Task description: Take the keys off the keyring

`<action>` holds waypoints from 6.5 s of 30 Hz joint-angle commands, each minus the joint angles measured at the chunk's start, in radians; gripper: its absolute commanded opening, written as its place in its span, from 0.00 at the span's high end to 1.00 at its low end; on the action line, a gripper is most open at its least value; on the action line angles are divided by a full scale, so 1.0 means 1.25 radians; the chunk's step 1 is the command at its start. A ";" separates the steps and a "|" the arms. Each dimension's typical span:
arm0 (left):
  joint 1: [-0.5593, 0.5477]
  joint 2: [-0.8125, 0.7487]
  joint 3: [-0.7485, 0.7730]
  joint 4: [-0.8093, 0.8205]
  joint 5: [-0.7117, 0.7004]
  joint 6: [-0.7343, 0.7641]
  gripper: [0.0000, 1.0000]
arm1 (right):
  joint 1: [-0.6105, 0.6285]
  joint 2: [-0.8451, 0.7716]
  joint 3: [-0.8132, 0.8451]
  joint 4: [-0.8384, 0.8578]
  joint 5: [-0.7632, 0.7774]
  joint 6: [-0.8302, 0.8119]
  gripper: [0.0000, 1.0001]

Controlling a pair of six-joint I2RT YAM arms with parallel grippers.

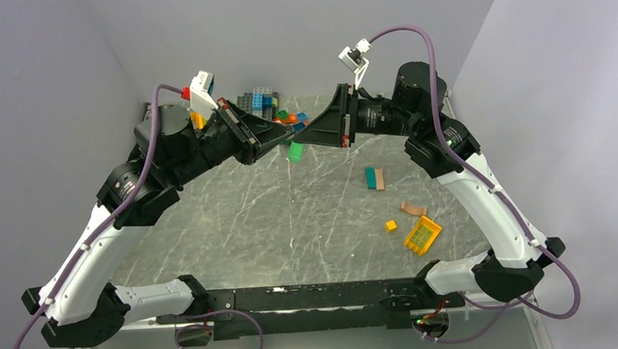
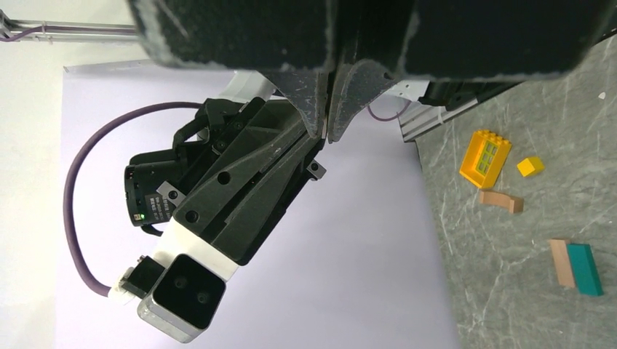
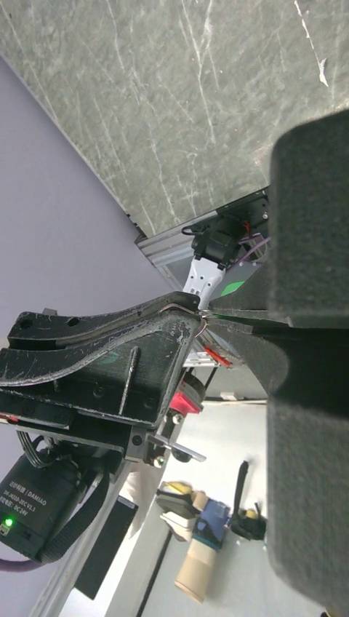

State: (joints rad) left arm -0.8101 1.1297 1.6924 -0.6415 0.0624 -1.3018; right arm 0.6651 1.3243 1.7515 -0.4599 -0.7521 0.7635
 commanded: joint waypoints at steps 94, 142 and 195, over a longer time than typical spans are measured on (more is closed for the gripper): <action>-0.085 0.058 -0.046 0.666 0.068 0.090 1.00 | 0.158 -0.034 -0.124 0.645 0.151 0.314 1.00; -0.084 -0.003 0.122 0.046 0.033 0.178 1.00 | 0.156 0.044 0.321 -0.206 0.170 -0.282 0.49; -0.084 -0.015 0.070 0.141 0.049 0.191 0.82 | 0.156 -0.075 0.137 -0.025 0.231 -0.178 1.00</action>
State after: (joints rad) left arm -0.9123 1.1275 1.7817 -0.5194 0.1123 -1.0698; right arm 0.8585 1.2606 1.9213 -0.5648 -0.4732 0.5232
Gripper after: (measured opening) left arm 0.142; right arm 0.009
